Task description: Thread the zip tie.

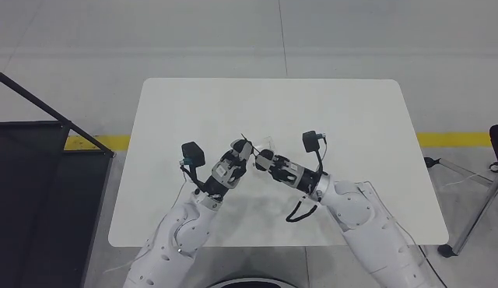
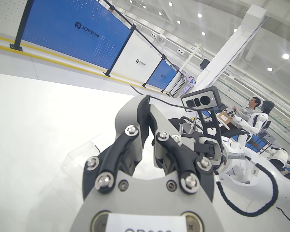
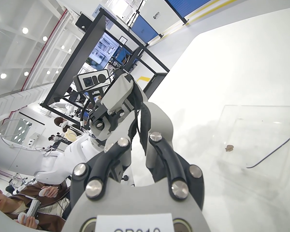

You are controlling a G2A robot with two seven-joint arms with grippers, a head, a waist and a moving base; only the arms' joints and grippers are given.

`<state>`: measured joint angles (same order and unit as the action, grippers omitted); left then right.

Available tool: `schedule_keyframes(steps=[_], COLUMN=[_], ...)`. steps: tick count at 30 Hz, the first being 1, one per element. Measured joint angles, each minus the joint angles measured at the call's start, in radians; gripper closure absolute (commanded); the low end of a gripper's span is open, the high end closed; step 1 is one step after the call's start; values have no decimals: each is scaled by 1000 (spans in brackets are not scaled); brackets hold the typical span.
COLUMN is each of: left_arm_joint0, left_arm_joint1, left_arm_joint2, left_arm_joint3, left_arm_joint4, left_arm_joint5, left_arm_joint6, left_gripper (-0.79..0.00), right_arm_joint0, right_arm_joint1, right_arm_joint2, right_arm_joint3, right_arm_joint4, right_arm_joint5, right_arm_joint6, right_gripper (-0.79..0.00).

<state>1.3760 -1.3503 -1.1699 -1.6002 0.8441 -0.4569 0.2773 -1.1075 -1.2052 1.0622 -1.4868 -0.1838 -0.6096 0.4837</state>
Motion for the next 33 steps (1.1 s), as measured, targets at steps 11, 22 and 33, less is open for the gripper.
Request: schedule_keyframes(steps=[11,22,33], left_arm_joint0=[3,14,50], left_arm_joint1=[-1,3,17], left_arm_joint2=[0,-11,-83], left_arm_joint3=[-2,-10,-29], left_arm_joint4=[-3,-15,-135], left_arm_joint5=[2,-19,-100], left_arm_joint6=[1,-36,-83], left_gripper=[-391,-779,-785], right_arm_joint0=[-2,-12,-18], right_arm_joint1=[0,-1,6], right_arm_joint2=[2,17,38], right_arm_joint3=[-1,-1,11], right_arm_joint4=[0,28,108], right_arm_joint5=[0,-27,-101], right_arm_joint6=[0,-28,24], right_gripper=[0,0,0])
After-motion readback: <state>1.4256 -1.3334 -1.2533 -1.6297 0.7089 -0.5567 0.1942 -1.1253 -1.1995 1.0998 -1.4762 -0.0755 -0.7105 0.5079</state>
